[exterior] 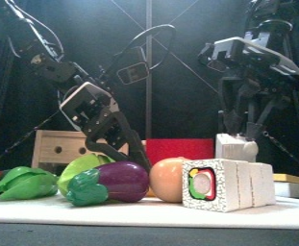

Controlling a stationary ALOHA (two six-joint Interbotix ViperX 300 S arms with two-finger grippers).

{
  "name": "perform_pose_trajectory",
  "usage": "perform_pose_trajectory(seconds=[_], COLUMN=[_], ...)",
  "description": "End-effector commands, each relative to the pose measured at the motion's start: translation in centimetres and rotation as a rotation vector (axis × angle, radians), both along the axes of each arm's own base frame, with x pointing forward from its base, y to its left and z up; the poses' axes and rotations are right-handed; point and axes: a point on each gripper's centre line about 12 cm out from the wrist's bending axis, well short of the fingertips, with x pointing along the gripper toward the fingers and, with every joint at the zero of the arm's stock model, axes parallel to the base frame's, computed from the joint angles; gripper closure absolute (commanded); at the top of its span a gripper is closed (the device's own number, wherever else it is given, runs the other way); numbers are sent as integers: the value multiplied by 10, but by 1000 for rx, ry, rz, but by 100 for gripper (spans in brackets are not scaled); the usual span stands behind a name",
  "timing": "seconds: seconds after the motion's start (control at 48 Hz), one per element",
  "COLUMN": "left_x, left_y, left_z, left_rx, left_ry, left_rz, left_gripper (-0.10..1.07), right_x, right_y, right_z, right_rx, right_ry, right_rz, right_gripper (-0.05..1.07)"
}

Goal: Grab corn top

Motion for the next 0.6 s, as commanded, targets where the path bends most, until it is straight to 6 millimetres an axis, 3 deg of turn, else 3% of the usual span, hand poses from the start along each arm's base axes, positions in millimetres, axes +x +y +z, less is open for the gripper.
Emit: perform_pose_trajectory(seconds=[0.0, 0.583], left_x=[10, 14], left_y=[2, 15], left_z=[11, 3], left_rx=[-13, -40], left_ry=[-28, -9], left_rz=[18, 82], left_gripper=[-1, 0], right_x=[2, 2], right_y=[1, 0], right_z=[9, 8], right_rx=[9, 8], right_ry=[-28, -25], right_rz=[0, 0], right_gripper=[20, 20])
